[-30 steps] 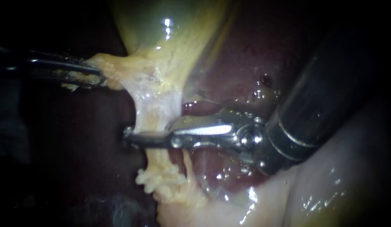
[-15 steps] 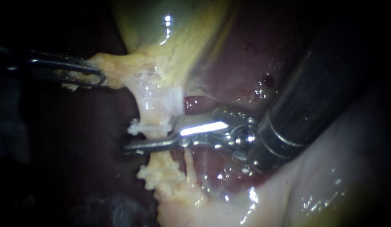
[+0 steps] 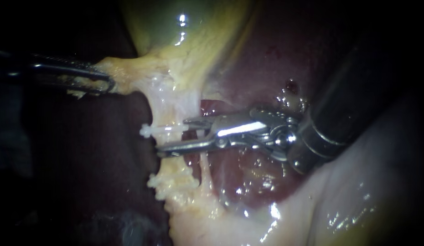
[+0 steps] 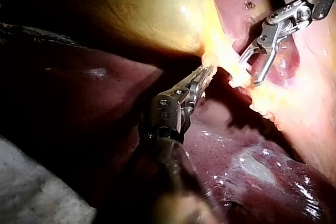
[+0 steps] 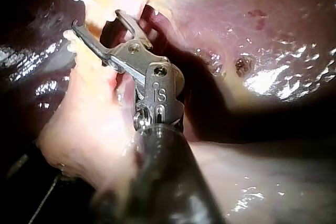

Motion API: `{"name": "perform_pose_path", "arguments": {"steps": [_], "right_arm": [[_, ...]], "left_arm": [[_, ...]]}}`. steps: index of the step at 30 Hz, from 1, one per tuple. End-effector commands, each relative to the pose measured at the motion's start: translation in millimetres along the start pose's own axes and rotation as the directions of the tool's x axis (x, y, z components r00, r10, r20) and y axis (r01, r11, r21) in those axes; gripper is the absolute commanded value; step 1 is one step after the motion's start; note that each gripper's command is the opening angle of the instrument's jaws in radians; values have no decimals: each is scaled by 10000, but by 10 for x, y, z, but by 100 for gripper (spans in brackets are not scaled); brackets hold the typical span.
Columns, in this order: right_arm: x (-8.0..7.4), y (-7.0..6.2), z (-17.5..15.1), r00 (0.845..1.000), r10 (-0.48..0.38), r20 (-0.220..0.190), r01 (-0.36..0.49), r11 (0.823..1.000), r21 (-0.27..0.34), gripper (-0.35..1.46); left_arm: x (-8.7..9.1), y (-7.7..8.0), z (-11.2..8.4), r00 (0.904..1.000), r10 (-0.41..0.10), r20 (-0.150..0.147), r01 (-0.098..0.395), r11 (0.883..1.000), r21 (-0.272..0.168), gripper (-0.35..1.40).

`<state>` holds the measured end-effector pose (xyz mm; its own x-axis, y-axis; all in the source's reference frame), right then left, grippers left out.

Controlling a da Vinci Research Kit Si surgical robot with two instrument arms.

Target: Going back third clip left tube

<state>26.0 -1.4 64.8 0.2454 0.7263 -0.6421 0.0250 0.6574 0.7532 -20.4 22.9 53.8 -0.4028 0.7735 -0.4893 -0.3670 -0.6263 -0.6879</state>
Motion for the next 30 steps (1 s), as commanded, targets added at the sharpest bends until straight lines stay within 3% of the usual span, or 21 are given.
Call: {"name": "perform_pose_path", "arguments": {"steps": [1,5,9,12,16,21,30], "right_arm": [[0,-2,-8,9994,-325,92,326,9994,-109,50],[1,-7,-38,9873,-1399,757,1423,9894,-278,50],[7,-14,-70,9690,-2275,968,2312,9725,-285,50],[12,-23,-90,9529,-2823,1113,2865,9578,-243,50],[18,-36,-113,9236,-3444,1682,3537,9350,-278,50],[23,-44,-132,9130,-3673,1778,3789,9248,-354,50],[21,-46,-142,9078,-3771,1835,3899,9200,-384,50]], "left_arm": [[0,0,-1,10000,12,-5,-12,10000,-12,-35],[0,0,-1,10000,12,-5,-12,10000,-14,-35],[0,-1,-1,10000,14,-4,-14,10000,-16,-35],[0,-2,-1,10000,16,-3,-16,10000,-20,-35],[0,-3,-1,10000,19,-2,-19,10000,-25,-35],[0,-4,-1,10000,20,-1,-20,10000,-27,-35],[-6,-7,8,10000,-7,-47,7,10000,23,-35]]}}
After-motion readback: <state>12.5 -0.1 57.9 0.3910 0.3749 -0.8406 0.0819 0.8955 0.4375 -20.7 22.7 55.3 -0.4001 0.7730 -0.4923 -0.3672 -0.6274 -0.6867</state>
